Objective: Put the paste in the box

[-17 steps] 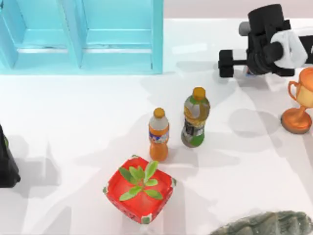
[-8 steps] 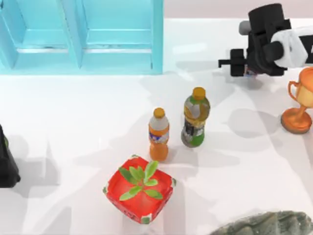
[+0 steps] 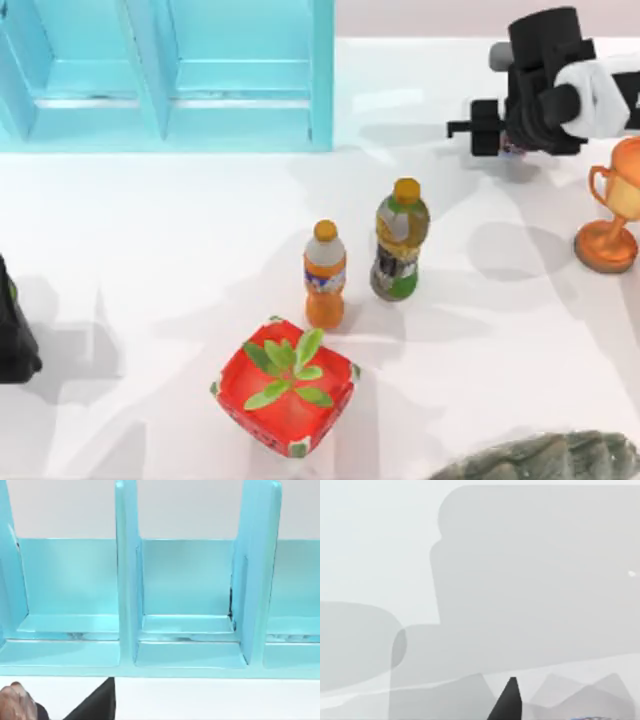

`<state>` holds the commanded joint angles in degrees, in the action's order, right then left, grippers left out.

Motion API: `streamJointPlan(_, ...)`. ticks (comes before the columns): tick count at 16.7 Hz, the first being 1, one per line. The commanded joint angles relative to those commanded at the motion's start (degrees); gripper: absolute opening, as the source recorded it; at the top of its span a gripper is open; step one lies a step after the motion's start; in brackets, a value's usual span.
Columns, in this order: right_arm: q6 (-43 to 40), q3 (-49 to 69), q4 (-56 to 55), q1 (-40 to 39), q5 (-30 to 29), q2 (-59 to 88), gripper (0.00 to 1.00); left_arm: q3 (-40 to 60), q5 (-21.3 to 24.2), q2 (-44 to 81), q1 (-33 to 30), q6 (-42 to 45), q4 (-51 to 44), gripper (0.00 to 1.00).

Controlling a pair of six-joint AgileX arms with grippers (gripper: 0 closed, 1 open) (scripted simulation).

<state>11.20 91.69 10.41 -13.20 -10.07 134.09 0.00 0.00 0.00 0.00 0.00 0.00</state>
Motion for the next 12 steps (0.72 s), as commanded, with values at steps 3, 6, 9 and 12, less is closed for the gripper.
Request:
streamJointPlan(3,0.0,0.0,0.0,0.0,0.0,0.0,0.0,0.0,0.0,0.0,0.0,0.0,0.0,1.0)
streamJointPlan(6,0.07,0.08,0.18,-0.19,0.01,-0.16,0.0,0.0,0.0,0.0,0.0,0.0,0.0,1.0)
streamJointPlan(9,0.05,2.16,3.75,-0.17,0.04,-1.64,0.0,0.0,0.0,0.0,0.0,0.0,0.0,1.0)
streamJointPlan(12,0.03,5.79,9.9,-0.15,0.09,-4.19,0.0,0.0,0.0,0.0,0.0,0.0,0.0,1.0)
